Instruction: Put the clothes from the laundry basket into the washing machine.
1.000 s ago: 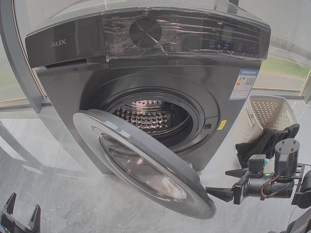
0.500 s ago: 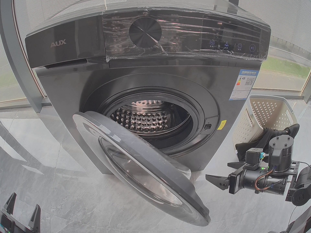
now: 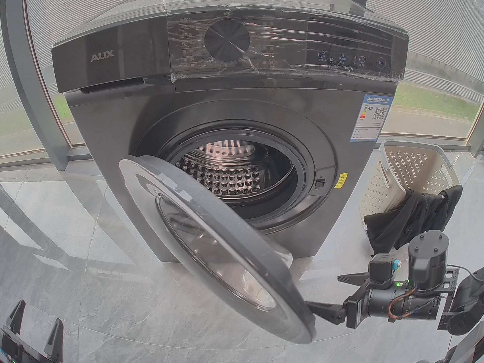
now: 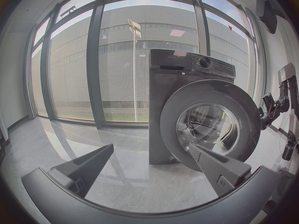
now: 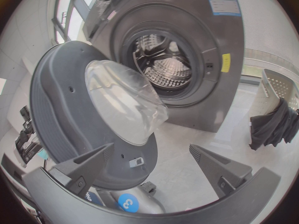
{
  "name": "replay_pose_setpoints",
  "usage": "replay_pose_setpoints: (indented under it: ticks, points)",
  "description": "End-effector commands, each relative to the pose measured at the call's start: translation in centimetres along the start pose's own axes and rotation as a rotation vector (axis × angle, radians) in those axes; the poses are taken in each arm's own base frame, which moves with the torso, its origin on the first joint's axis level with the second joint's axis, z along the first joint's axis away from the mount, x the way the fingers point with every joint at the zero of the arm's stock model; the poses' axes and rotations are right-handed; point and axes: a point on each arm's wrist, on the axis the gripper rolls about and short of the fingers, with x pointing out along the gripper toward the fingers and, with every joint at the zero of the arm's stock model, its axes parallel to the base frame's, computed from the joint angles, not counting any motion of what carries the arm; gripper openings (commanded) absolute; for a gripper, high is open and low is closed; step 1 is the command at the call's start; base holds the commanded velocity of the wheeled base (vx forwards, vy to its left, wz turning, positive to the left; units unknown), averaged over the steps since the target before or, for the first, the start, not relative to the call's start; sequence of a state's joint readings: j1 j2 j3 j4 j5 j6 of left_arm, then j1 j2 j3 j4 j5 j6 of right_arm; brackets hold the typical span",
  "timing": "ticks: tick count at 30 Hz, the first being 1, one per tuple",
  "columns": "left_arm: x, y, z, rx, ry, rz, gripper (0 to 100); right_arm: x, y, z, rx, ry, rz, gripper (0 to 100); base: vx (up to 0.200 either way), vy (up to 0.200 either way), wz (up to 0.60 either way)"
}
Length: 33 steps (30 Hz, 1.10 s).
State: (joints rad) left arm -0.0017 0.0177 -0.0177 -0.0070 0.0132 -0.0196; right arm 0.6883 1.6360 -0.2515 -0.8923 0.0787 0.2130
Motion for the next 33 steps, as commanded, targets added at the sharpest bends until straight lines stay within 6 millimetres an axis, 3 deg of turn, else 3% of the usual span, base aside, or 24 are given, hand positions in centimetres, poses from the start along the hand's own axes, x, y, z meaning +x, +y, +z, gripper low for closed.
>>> replay_pose_setpoints:
  ticks: [1, 7, 11, 14, 33]
  points:
    - [0.0, 0.0, -0.5, 0.0, -0.001, 0.001, 100, -0.7, 0.8, -1.3, -0.026, 0.02, 0.089, 100, 0.0, 0.0, 0.0]
    - [0.0, 0.0, -0.5, 0.0, 0.002, 0.001, 100, -0.4, 0.2, -0.2, -0.012, -0.04, 0.079, 100, 0.0, 0.0, 0.0]
    - [0.0, 0.0, -0.5, 0.0, 0.001, 0.001, 100, 1.4, -2.0, 1.0, 0.029, -0.081, -0.099, 100, 0.0, 0.0, 0.0]
    - [0.0, 0.0, -0.5, 0.0, 0.001, 0.001, 100, 2.6, -2.7, 1.5, 0.044, -0.085, -0.135, 100, 0.0, 0.0, 0.0]
    - [0.0, 0.0, -0.5, 0.0, 0.001, 0.001, 100, 10.9, -3.8, 2.5, 0.033, -0.047, -0.171, 100, 0.0, 0.0, 0.0]
